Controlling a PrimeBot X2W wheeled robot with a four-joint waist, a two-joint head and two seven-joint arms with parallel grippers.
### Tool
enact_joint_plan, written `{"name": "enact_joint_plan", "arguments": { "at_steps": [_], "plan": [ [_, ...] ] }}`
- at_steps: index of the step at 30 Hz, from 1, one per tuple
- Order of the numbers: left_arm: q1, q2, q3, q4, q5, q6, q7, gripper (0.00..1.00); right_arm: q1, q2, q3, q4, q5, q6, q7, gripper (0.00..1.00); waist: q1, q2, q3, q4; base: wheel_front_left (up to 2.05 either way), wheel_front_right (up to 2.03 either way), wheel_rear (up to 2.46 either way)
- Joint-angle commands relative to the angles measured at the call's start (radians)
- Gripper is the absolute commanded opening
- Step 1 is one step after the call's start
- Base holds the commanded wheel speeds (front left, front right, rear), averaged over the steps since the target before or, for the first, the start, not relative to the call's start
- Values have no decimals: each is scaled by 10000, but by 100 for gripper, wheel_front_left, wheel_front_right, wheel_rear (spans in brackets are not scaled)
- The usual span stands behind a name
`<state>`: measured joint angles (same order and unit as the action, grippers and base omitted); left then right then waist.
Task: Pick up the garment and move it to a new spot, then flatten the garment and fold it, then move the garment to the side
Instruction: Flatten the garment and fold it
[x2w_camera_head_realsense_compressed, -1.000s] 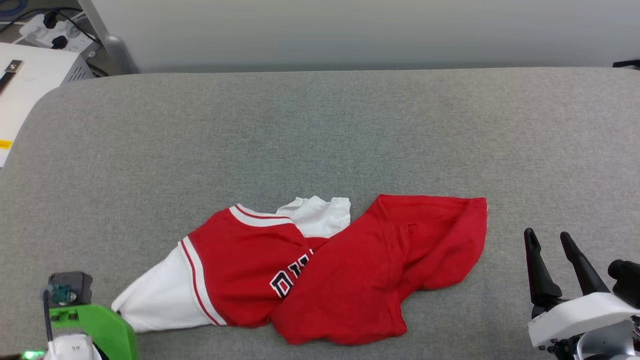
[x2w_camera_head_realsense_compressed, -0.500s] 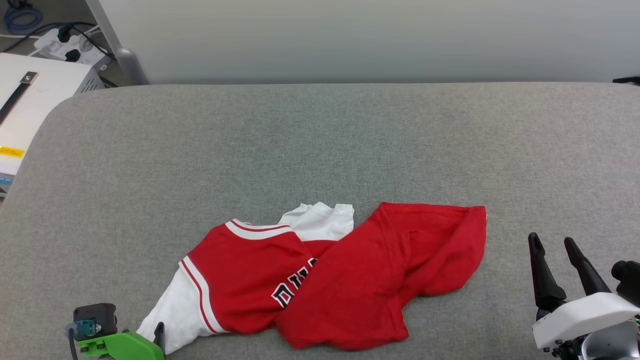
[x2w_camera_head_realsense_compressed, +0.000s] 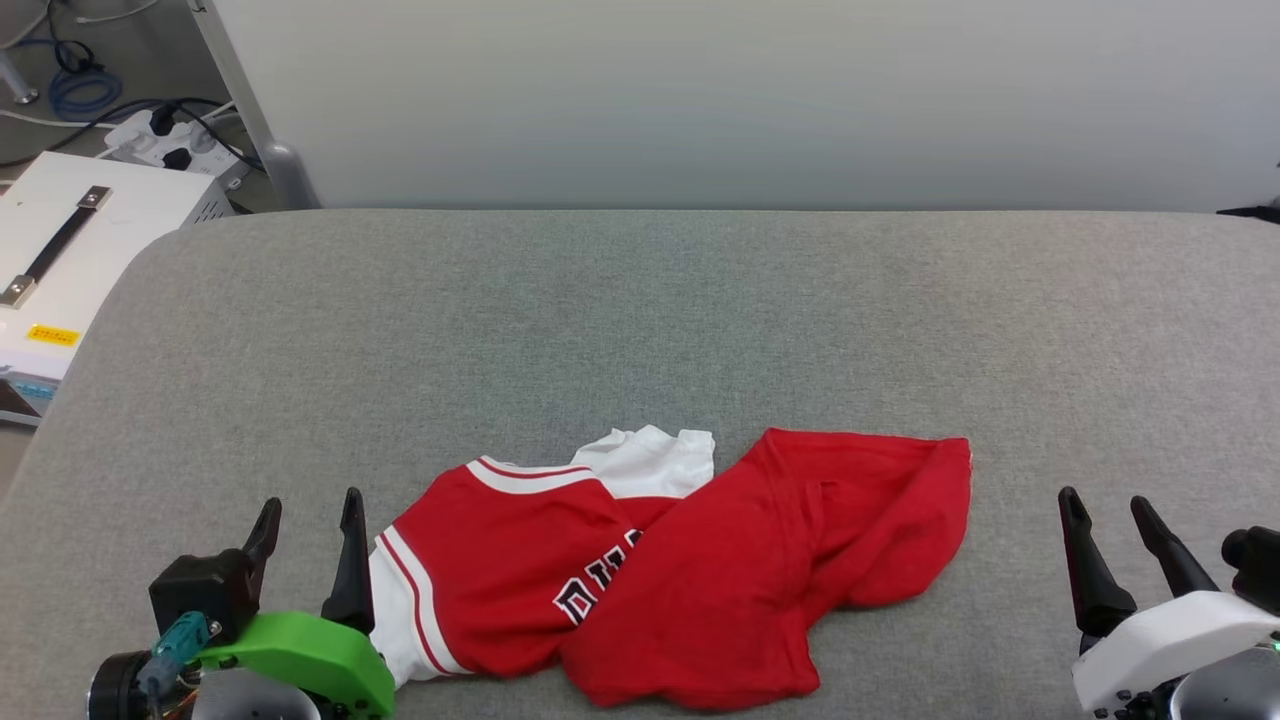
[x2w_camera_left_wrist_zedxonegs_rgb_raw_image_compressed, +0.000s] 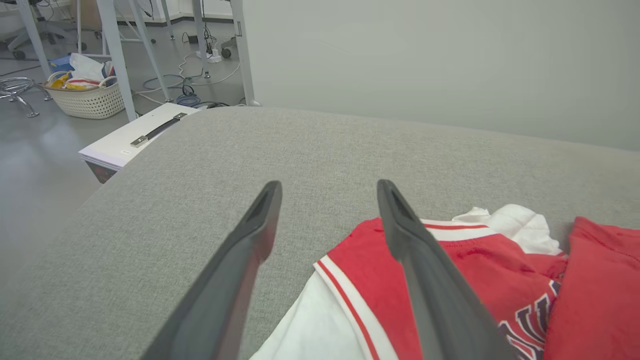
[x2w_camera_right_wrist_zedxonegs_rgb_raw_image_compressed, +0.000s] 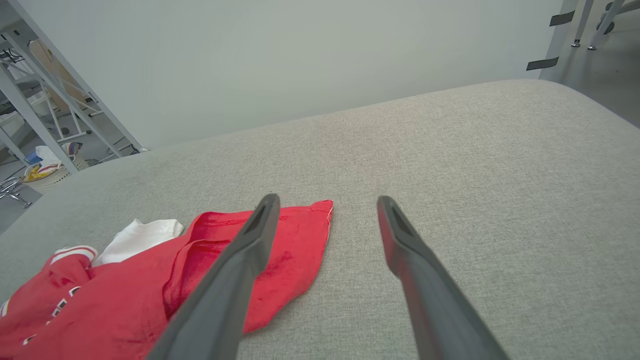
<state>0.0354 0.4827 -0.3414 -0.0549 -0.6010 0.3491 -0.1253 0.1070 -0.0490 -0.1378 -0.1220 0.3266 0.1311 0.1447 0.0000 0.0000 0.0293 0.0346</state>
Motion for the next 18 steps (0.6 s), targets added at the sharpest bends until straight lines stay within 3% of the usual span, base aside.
{"name": "enact_joint_plan", "arguments": {
  "at_steps": [1, 5, 12, 18],
  "plan": [
    [-150, -84, 4, -120, 112, 42, -193, 100, 91, -13, 10, -35, -119, -4, 123, 100, 0, 0, -3, 21, 0, 0, 0],
    [-209, -184, -45, -496, 260, 91, -481, 100, -143, -161, 126, 419, -230, -4, 980, 100, 0, 0, 117, 57, 0, 0, 0],
    [-675, -393, -184, -980, 431, 161, -578, 100, -1552, -730, 851, 1766, 146, -4, 3718, 100, 0, 0, 720, 340, 0, 0, 0],
    [-1235, -636, -421, -905, 499, -45, -679, 100, -3119, -1376, 1816, 2842, 452, -4, 4853, 100, 0, 0, 1252, 758, 0, 0, 0]
  ]
}}
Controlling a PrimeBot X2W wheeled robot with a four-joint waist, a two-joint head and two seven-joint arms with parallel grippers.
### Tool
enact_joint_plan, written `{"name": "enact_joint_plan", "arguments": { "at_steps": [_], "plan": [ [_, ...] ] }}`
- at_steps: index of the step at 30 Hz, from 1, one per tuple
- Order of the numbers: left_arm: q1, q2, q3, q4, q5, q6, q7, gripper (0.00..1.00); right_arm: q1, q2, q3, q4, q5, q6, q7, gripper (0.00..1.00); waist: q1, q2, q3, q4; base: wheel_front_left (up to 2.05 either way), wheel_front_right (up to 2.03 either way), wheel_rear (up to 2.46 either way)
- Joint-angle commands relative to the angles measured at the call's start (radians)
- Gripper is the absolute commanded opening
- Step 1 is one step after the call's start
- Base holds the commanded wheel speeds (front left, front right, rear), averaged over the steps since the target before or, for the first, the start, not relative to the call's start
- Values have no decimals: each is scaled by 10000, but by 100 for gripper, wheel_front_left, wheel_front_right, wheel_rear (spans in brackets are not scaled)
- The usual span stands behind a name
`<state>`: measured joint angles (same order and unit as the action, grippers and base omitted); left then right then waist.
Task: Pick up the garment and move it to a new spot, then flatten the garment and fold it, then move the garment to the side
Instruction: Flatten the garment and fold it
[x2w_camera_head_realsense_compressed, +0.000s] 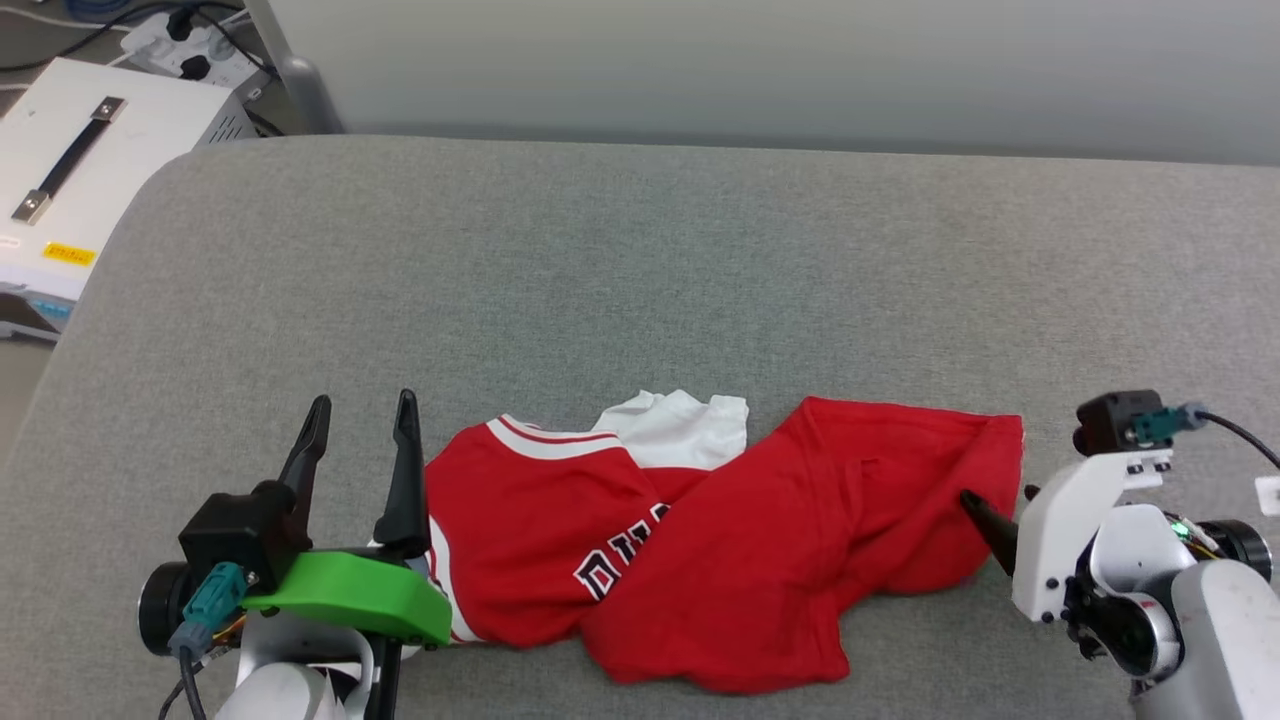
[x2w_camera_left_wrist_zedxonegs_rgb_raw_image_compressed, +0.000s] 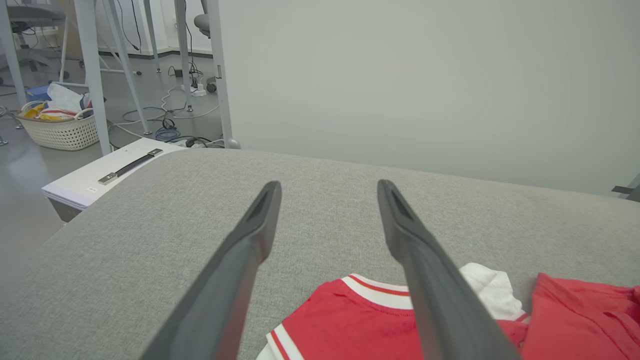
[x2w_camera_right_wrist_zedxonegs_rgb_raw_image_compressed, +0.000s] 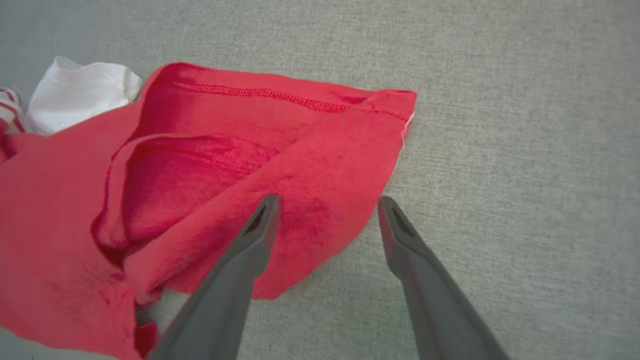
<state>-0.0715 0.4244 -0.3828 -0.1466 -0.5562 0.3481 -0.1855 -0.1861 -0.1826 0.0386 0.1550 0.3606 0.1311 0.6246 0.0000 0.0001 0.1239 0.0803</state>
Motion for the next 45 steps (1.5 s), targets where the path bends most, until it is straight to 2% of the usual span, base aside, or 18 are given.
{"name": "enact_joint_plan", "arguments": {
  "at_steps": [1, 8, 13, 14, 15, 20, 24, 29, 32, 39, 44, 45],
  "plan": [
    [-232, -84, -37, 49, 51, -68, -91, 100, -399, -127, 230, 241, 165, -4, 194, 100, 0, -1, 359, 356, 0, 0, 0],
    [-550, -257, -153, 437, -8, -263, -192, 100, -1493, -639, 1706, 1995, 681, -4, 1381, 100, 0, -1, 608, 615, 0, 0, 0],
    [-678, -362, -220, 676, -16, -426, -334, 100, -1370, -436, 2046, 3275, 1223, -4, 2671, 100, 0, -1, 607, 744, 0, 0, 0],
    [-677, -368, -216, 709, -22, -437, -351, 100, -1345, -398, 2062, 3357, 1317, -4, 2781, 40, 0, -1, 604, 746, 0, 0, 0],
    [-671, -371, -200, 744, -31, -446, -374, 100, -1335, -369, 2058, 3397, 1413, -4, 2821, 0, 0, -1, 597, 734, 0, 0, 0],
    [-565, -305, -124, 888, -73, -455, -427, 100, -1334, -509, 1741, 3072, 1647, -4, 2506, 0, 0, -1, 423, 565, 0, 0, 0],
    [-437, -257, -117, 978, -115, -454, -428, 100, -977, -794, 748, 2351, 1707, -4, 1999, 0, 0, -1, 107, 373, 0, 0, 0],
    [-196, -243, -126, 1006, -192, -399, -407, 100, 440, -925, -931, 1068, 1434, -4, 1953, 0, 0, -1, -318, 81, 0, 0, 0],
    [-42, -213, -111, 1012, -242, -367, -395, 100, 1577, -574, -1955, 130, 1134, -4, 2176, 0, 0, -1, -508, -102, 0, 0, 0],
    [43, -170, -224, 983, -254, -365, -286, 100, 4146, 962, -3663, -1831, 698, -4, 2809, 0, 0, -1, -581, -361, 0, 0, 0],
    [77, -140, -272, 1057, -280, -369, -229, 100, 5154, 1312, -3849, -1951, 1333, -4, 2625, 0, 0, -1, -585, -472, 0, 0, 0],
    [93, -138, -273, 1071, -291, -363, -223, 100, 5198, 1315, -3739, -1865, 1496, -4, 2374, 9, 0, -1, -595, -496, 0, 0, 0]
  ]
}}
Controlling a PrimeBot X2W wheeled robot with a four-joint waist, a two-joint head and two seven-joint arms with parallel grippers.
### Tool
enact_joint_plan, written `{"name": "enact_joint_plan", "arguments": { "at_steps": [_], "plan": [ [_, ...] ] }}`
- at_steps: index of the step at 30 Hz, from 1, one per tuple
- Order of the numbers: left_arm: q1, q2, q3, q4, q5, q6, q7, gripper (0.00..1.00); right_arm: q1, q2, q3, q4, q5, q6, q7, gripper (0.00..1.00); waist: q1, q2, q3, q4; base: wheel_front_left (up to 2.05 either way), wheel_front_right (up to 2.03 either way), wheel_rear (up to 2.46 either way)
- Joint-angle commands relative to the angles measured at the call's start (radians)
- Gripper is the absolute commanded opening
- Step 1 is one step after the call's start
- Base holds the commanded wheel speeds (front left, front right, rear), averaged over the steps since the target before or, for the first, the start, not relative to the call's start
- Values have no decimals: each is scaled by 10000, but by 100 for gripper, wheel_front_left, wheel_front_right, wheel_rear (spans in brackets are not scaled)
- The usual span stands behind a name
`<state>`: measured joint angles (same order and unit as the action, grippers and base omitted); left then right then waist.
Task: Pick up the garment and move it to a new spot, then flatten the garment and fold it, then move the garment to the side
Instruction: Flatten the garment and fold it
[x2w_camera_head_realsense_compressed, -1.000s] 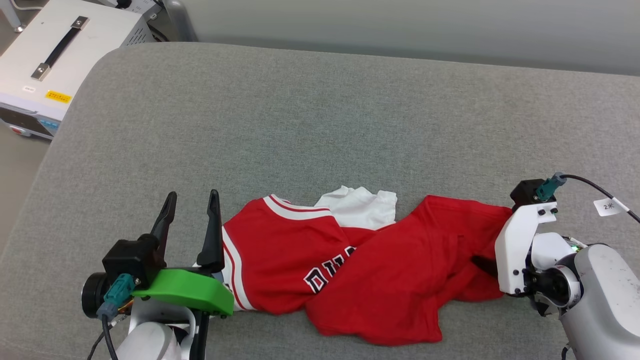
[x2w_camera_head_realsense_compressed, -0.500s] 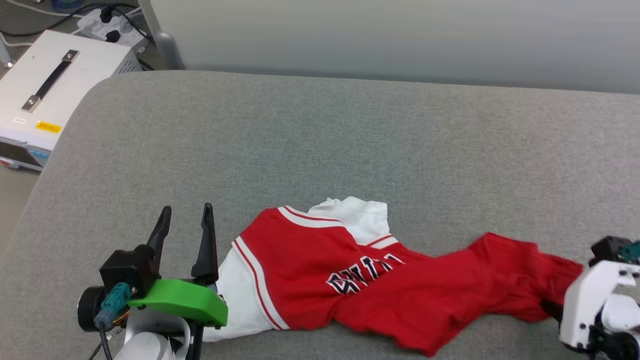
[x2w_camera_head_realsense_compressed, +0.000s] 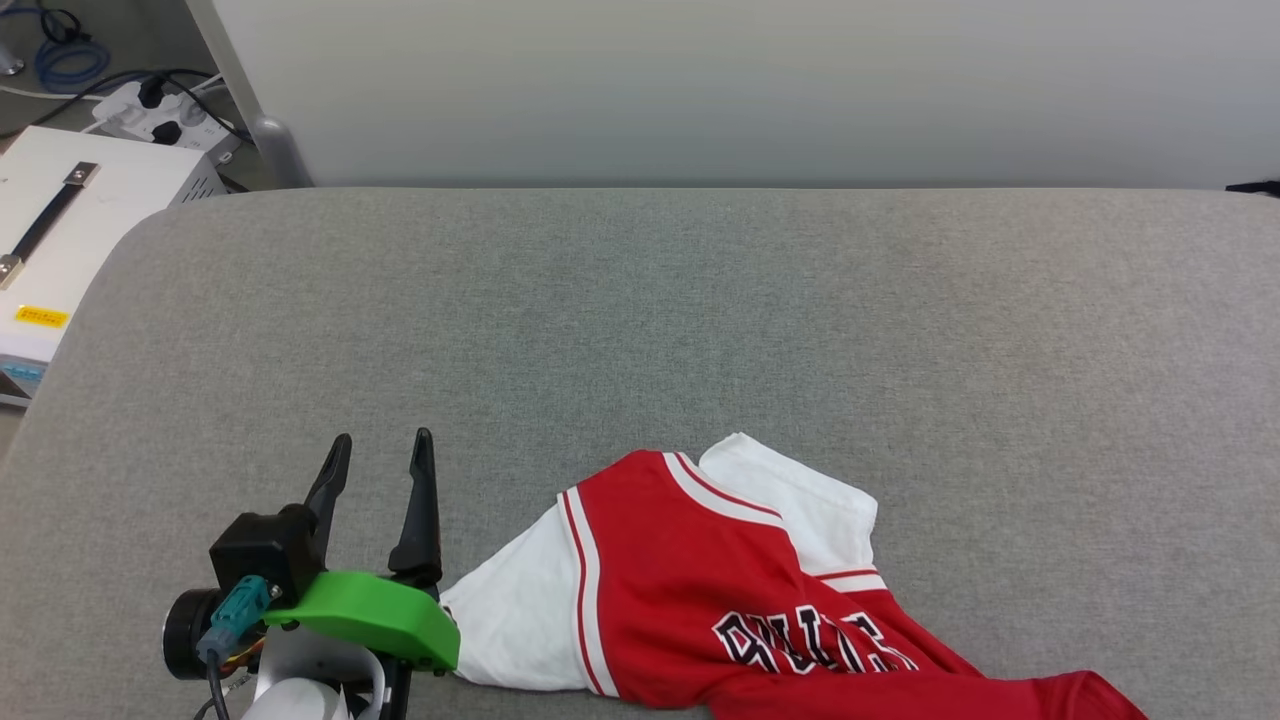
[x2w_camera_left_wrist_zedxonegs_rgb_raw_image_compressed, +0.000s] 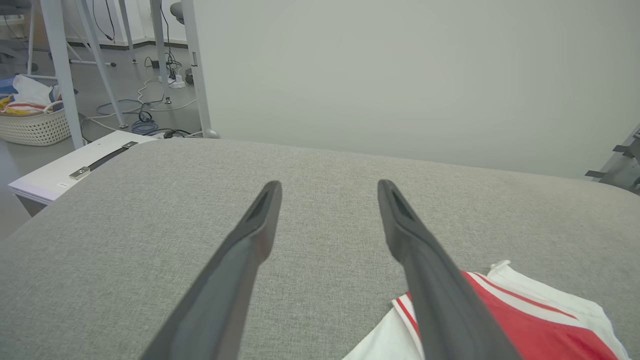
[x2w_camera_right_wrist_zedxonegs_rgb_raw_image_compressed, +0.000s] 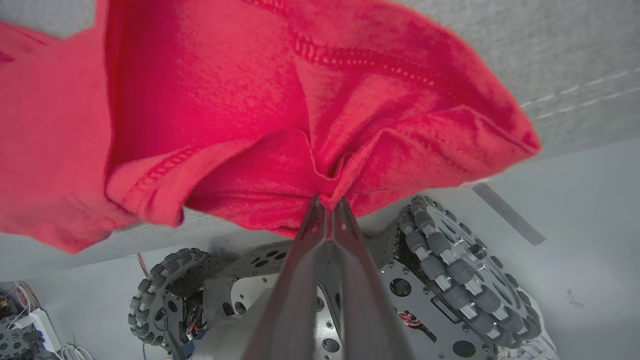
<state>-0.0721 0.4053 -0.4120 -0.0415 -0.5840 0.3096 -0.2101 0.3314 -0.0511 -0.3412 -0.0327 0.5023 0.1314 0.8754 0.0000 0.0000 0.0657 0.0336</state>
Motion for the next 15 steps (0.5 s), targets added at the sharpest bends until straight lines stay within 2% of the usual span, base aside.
{"name": "enact_joint_plan", "arguments": {
  "at_steps": [1, 9, 15],
  "plan": [
    [120, 59, 14, 42, -25, 31, 39, 100, 19, 2, 201, 101, 242, -7, -529, 100, 0, 0, -21, -53, 0, 0, 0],
    [218, 86, -56, 172, -101, 17, 110, 100, -1032, 6, 339, -22, 7, -7, -4663, 100, 0, 0, -226, -23, 0, 0, 0],
    [225, 75, -66, 173, -144, 25, 94, 100, -2101, -20, 653, 113, -670, -7, -6385, 100, 0, 0, -245, 146, 0, 0, 0]
  ]
}}
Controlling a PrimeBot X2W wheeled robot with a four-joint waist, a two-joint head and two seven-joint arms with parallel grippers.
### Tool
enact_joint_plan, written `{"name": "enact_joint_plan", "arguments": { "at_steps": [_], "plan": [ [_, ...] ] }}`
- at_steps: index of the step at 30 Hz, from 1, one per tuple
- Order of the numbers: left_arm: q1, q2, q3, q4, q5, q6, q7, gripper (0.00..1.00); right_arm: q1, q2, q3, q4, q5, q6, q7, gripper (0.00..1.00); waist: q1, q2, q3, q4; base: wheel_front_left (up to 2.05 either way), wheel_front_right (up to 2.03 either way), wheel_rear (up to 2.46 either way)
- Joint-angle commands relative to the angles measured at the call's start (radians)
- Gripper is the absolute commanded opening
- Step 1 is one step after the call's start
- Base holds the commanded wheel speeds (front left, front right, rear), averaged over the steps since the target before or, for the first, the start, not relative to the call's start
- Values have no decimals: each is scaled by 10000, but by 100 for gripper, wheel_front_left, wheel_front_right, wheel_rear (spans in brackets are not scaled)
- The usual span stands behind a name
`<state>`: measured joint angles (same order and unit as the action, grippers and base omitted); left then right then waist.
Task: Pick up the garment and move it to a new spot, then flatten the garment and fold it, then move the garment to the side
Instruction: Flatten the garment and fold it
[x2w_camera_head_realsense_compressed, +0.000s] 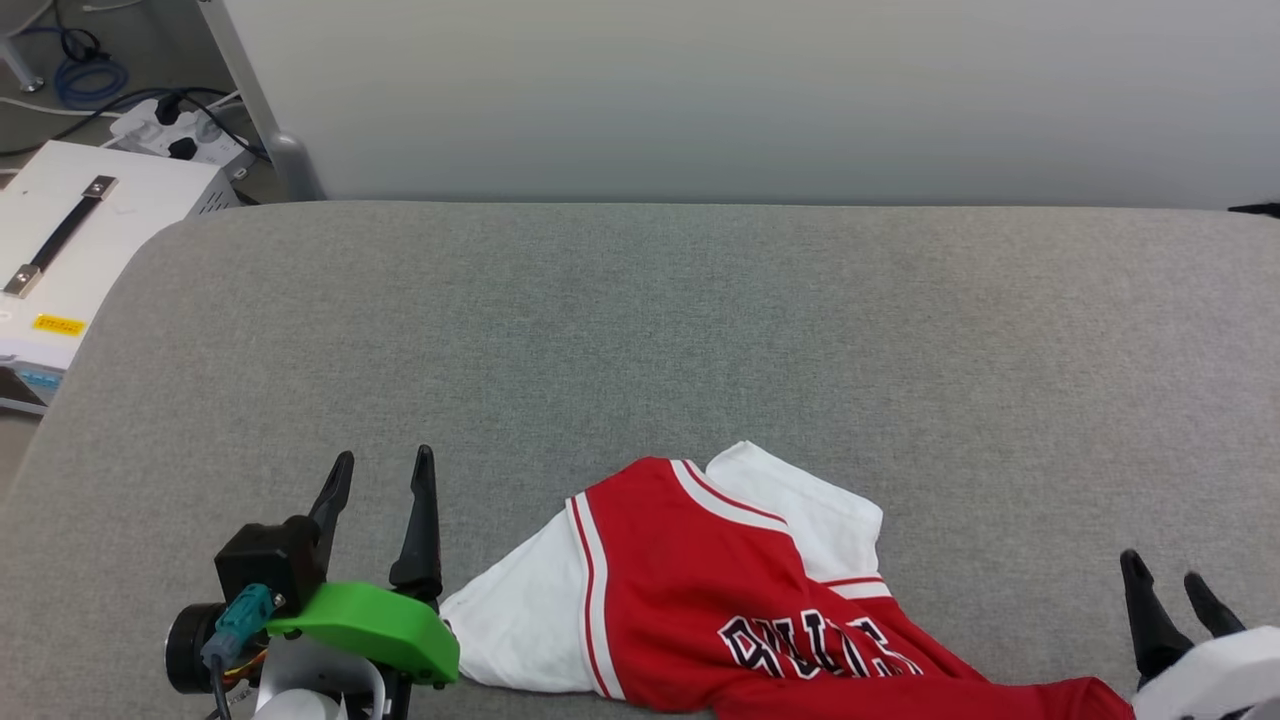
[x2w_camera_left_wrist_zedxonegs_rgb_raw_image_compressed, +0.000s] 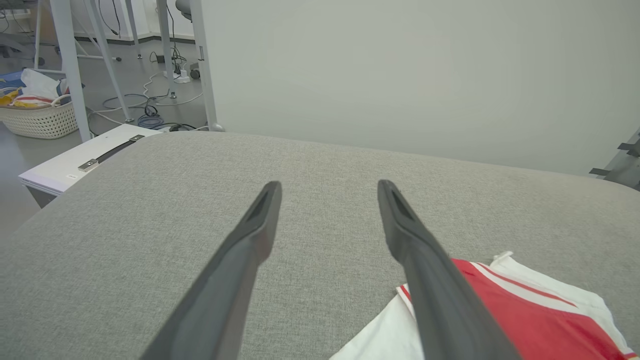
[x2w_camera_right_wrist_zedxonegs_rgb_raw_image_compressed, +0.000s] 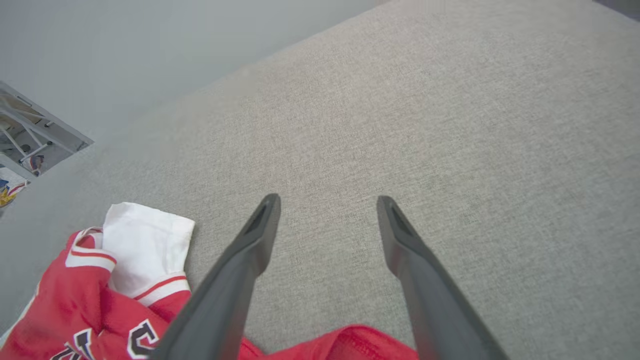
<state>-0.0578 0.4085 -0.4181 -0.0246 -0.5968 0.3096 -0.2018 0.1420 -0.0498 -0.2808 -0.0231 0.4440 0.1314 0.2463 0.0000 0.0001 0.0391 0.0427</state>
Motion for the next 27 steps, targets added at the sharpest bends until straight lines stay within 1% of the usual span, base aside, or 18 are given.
{"name": "enact_joint_plan", "arguments": {
  "at_steps": [1, 5, 7, 11, 16, 20, 22, 24, 27],
  "plan": [
    [56, 36, -14, 1, -14, 16, 9, 100, -406, -77, 143, 70, -179, -7, -205, 100, 0, -1, 51, 106, 0, 0, 0],
    [-164, -5, -77, -2, 28, -54, -12, 100, -1219, -438, 686, 497, -375, -7, -180, 100, 0, -1, 266, 400, 0, 0, 0],
    [-309, -28, -86, 12, 31, -113, -38, 100, -1801, -818, 1233, 769, -279, -7, 77, 100, 0, -1, 438, 550, 0, 0, 0],
    [-645, -128, -122, 144, 52, -233, -107, 100, -2960, -1811, 2678, 1440, -73, -7, 1135, 100, 0, -1, 753, 852, 0, 0, 0],
    [-955, -360, -148, 381, 31, -373, -249, 100, -4400, -2967, 4855, 2271, 674, -7, 2843, 100, 0, -1, 978, 1245, 0, 0, 0],
    [-1149, -519, -215, 548, 40, -536, -340, 100, -5296, -3535, 6625, 2832, 1277, -7, 3642, 100, 0, -1, 1160, 1492, 0, 0, 0],
    [-1256, -587, -243, 634, 62, -601, -376, 100, -5676, -3712, 7423, 3110, 1582, -7, 3891, 100, 0, -1, 1259, 1586, 0, 0, 0],
    [-1364, -652, -261, 710, 85, -664, -409, 100, -6022, -3834, 8026, 3438, 1787, -7, 4054, 100, 0, -1, 1366, 1673, 0, 0, 0],
    [-1496, -756, -279, 816, 111, -743, -453, 100, -6374, -3861, 8567, 3995, 2084, -7, 4154, 100, 0, -1, 1497, 1776, 0, 0, 0]
  ]
}}
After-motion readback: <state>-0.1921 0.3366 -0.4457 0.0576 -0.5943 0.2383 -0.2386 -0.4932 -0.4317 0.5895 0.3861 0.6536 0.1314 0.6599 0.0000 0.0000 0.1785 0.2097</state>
